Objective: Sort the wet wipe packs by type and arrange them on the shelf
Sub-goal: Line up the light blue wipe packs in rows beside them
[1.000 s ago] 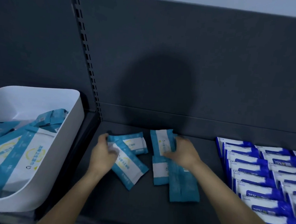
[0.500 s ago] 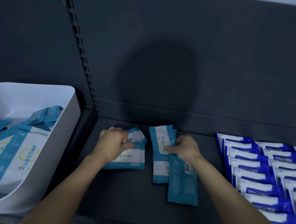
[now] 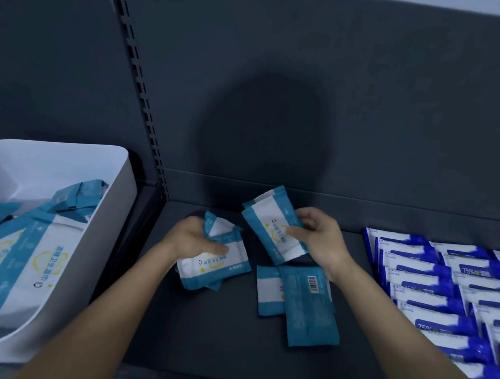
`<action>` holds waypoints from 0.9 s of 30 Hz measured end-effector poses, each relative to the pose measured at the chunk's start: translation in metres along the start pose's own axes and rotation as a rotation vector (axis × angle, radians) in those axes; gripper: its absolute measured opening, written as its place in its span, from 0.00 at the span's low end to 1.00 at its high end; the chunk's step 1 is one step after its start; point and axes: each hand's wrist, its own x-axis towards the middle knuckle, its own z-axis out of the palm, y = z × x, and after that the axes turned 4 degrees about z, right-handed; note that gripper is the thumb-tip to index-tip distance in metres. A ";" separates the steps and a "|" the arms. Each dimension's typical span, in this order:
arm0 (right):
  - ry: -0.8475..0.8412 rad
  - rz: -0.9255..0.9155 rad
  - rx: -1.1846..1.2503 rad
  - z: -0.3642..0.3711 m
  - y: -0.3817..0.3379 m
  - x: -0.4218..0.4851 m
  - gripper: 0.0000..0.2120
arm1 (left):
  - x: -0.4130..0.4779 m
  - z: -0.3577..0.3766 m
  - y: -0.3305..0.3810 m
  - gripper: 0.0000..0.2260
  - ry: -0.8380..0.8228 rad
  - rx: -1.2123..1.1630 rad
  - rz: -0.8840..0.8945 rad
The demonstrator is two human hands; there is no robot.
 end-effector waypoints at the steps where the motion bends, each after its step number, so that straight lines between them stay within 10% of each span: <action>1: -0.021 -0.028 0.006 0.000 -0.004 -0.002 0.10 | -0.002 0.002 -0.003 0.09 0.048 -0.025 0.015; 6: -0.264 -0.178 -0.302 -0.003 -0.025 -0.008 0.11 | -0.010 0.002 -0.001 0.11 0.385 -0.169 0.061; 10: -0.370 -0.357 -0.805 0.018 -0.023 -0.011 0.11 | -0.023 0.004 0.011 0.09 0.211 -0.413 0.177; 15: -0.099 -0.293 -0.576 0.045 -0.012 -0.022 0.25 | -0.030 0.023 0.024 0.16 -0.024 -0.194 0.254; 19: 0.051 -0.067 -0.535 0.041 -0.002 -0.027 0.37 | -0.033 0.034 0.012 0.18 0.090 -0.350 0.189; 27: -0.094 0.153 0.099 0.047 -0.001 -0.027 0.03 | -0.042 0.038 0.016 0.21 0.129 -0.823 0.191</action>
